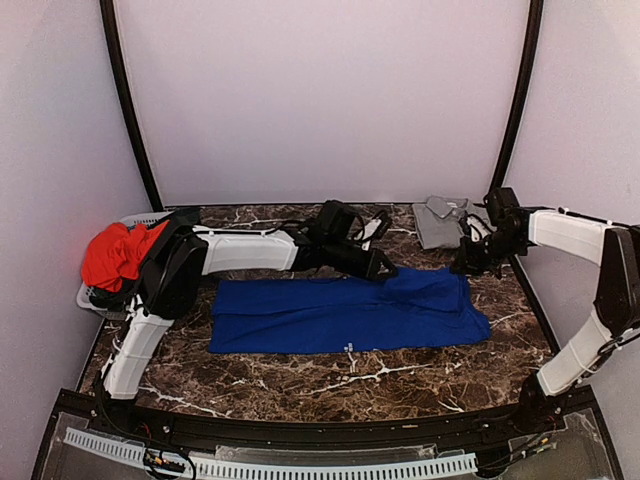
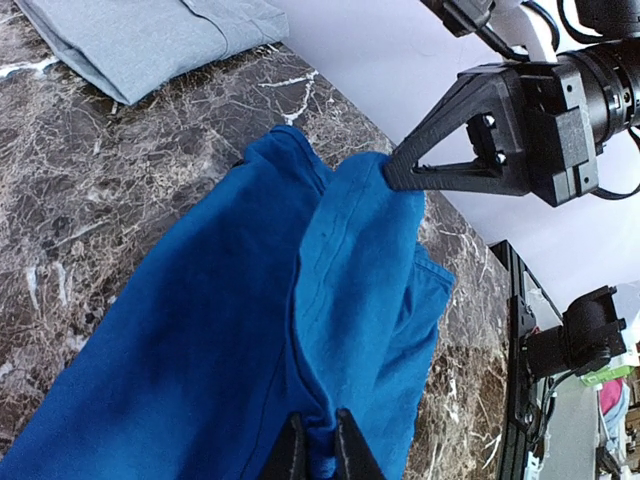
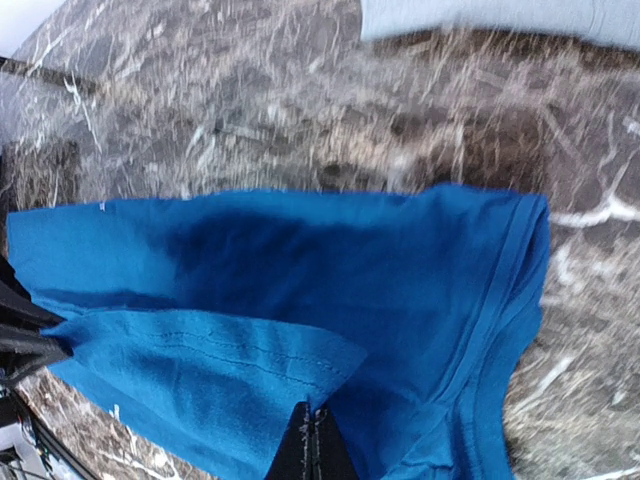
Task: Fold and stack the mixed laundry pile
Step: Fold the 1/3-folded T-shirt at the center of the board.
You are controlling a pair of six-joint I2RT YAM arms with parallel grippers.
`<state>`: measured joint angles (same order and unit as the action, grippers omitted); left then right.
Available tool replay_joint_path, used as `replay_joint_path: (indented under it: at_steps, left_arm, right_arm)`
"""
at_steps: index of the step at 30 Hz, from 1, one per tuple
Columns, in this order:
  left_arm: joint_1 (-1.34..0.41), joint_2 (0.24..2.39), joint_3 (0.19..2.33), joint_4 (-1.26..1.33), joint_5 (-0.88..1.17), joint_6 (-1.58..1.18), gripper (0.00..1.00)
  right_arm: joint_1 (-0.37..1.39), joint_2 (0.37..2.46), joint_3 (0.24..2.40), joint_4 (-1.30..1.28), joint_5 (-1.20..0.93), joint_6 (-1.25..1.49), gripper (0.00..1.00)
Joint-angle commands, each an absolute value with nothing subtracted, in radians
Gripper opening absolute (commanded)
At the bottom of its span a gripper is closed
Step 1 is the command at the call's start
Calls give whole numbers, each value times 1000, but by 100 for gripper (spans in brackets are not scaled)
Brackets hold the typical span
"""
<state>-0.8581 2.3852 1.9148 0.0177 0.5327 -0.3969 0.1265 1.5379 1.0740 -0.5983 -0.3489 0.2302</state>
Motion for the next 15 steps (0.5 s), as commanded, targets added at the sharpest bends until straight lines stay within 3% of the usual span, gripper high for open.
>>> replay_joint_path:
  at_steps: [1,6,15]
  left_arm:
    - [-861,2308,1833,73,536,-335,9]
    - [-900,2258,1712,101,546,-266,0]
    - [-933,2153,1507,179,518,-218,0]
  right_arm:
    - [161,1486,1009,-591,-369,256,0]
    - [203,1430,945,-600,-368,291,0]
    - [297,1328,845,-648,-307,427,0]
